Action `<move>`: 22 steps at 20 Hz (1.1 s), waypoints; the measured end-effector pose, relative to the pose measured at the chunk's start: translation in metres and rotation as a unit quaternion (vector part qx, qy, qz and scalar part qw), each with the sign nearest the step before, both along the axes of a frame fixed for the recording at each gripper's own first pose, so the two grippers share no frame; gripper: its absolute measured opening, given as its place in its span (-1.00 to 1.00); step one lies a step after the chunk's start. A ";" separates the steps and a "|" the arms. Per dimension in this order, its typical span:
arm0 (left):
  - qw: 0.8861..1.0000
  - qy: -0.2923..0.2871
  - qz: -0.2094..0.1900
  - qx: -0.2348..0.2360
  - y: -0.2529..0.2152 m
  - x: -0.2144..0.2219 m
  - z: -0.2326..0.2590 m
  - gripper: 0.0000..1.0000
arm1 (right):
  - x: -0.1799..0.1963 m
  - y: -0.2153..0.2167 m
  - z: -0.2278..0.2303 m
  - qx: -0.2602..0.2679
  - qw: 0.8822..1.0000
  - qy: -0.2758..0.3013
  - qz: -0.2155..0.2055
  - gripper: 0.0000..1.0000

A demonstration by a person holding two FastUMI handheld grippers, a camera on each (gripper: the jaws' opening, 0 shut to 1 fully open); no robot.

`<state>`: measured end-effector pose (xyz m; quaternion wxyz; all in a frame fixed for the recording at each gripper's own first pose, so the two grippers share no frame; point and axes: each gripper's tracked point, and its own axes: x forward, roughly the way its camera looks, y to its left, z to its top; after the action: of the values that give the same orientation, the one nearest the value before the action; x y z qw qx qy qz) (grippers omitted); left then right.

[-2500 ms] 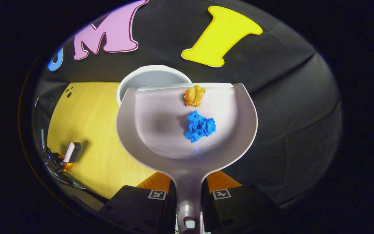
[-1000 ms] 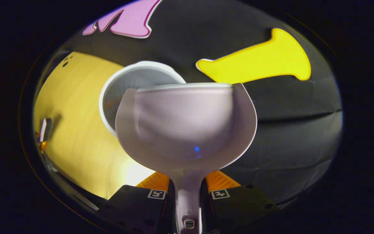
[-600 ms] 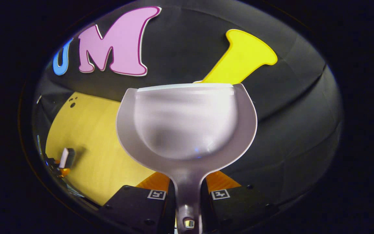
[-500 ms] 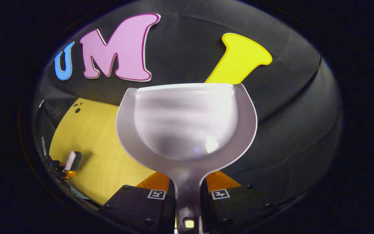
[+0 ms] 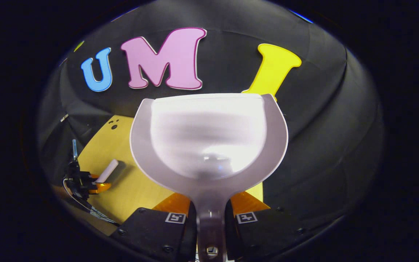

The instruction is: Pick up the small broom and dustpan from the desktop, sweep the trash into the dustpan with the broom, and then empty the trash into the garbage bin.

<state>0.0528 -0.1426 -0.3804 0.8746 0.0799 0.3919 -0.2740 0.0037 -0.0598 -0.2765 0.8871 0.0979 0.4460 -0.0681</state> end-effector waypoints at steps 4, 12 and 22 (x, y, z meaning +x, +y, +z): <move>1.000 -0.002 0.015 0.006 0.003 -0.004 0.002 -0.43 | -0.032 0.054 -0.032 0.024 0.999 0.014 0.016 -0.36; 0.999 0.010 0.024 0.020 0.012 -0.013 -0.011 -0.42 | -0.097 0.121 -0.120 0.063 0.995 0.070 0.027 -0.30; 0.998 0.027 0.027 0.048 0.026 -0.008 -0.044 -0.42 | -0.135 0.168 -0.228 0.096 0.981 0.158 0.061 -0.22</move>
<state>0.0451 -0.1168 -0.4246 0.8659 0.1035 0.4304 -0.2330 -0.1312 0.1079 -0.5047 0.7941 0.1435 0.5904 0.0148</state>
